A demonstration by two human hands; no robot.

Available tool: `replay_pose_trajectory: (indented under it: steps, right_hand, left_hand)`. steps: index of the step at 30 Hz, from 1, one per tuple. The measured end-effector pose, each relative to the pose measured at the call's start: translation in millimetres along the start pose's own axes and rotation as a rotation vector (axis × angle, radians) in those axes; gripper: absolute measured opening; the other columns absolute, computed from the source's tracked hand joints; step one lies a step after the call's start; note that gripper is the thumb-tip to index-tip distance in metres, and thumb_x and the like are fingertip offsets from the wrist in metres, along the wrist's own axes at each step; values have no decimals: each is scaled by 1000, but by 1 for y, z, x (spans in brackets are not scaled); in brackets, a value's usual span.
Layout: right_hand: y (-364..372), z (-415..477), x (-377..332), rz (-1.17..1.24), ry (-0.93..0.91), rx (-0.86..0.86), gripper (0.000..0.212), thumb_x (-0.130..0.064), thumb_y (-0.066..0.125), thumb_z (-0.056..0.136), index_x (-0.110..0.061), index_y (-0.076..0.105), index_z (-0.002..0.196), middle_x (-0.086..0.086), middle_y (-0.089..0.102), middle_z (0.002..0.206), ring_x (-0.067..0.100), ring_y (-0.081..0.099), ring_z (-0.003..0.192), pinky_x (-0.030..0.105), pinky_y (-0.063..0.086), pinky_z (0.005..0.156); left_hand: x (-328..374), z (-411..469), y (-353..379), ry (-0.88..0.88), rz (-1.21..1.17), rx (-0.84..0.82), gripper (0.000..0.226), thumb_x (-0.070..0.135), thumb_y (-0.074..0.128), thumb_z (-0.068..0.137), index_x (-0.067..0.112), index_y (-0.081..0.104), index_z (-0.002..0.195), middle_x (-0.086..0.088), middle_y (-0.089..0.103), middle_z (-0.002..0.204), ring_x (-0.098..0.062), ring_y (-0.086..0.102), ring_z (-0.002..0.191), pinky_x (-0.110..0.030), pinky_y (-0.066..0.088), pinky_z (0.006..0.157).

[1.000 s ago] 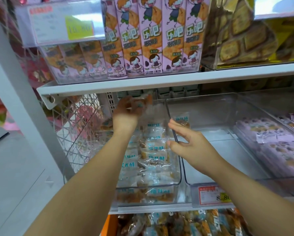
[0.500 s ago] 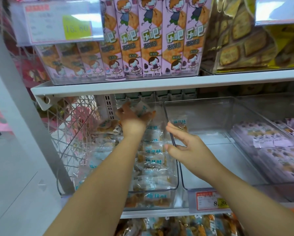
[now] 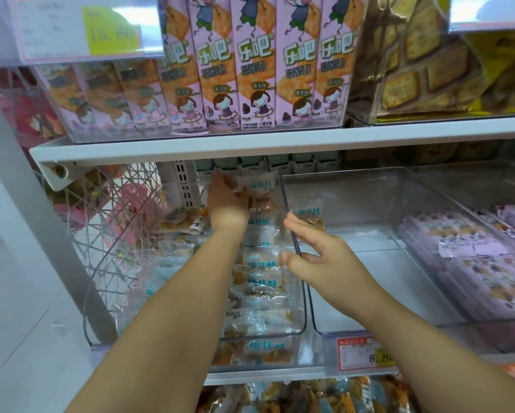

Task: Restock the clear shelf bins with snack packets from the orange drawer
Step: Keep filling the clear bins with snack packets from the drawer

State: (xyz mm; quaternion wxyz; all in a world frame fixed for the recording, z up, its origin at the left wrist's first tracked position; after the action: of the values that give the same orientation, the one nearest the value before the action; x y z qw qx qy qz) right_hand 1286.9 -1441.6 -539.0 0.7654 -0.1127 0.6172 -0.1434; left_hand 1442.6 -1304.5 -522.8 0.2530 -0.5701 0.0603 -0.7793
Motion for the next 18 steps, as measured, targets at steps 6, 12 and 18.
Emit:
replay_pose_trajectory:
  steps: [6, 12, 18]
  right_hand:
    - [0, 0, 0, 12, 5, 1, 56, -15, 60, 90, -29, 42, 141, -29, 32, 143, -17, 31, 124, 3, 37, 94]
    - [0, -4, -6, 3, 20, -7, 56, -14, 58, 91, -25, 40, 143, -25, 30, 147, -15, 29, 123, -6, 35, 83]
    - [-2, -7, -11, -65, 9, -6, 55, -12, 57, 92, -21, 39, 144, -17, 28, 151, -21, 35, 110, -9, 32, 69]
  left_hand:
    - [1, -2, 9, 44, 258, -188, 23, 10, 46, 98, 15, 61, 115, -3, 64, 117, -16, 58, 92, -22, 40, 72]
    - [10, -13, -23, 86, 332, -240, 38, 4, 48, 92, 21, 57, 125, -6, 60, 124, -22, 61, 85, -28, 49, 61]
    - [-19, -30, -94, -32, 508, -85, 27, 20, 58, 92, 14, 62, 119, -11, 67, 108, -31, 65, 92, -39, 54, 81]
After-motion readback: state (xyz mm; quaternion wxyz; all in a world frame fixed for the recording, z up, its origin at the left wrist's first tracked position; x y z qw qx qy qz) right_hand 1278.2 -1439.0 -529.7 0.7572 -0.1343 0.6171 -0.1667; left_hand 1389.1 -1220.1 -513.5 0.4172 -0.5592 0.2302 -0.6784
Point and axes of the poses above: each hand's wrist, its own z-axis towards the middle knuckle, its own y-axis out of the palm, x = y × z, the point moved 6 cm from there along z, towards the middle knuckle
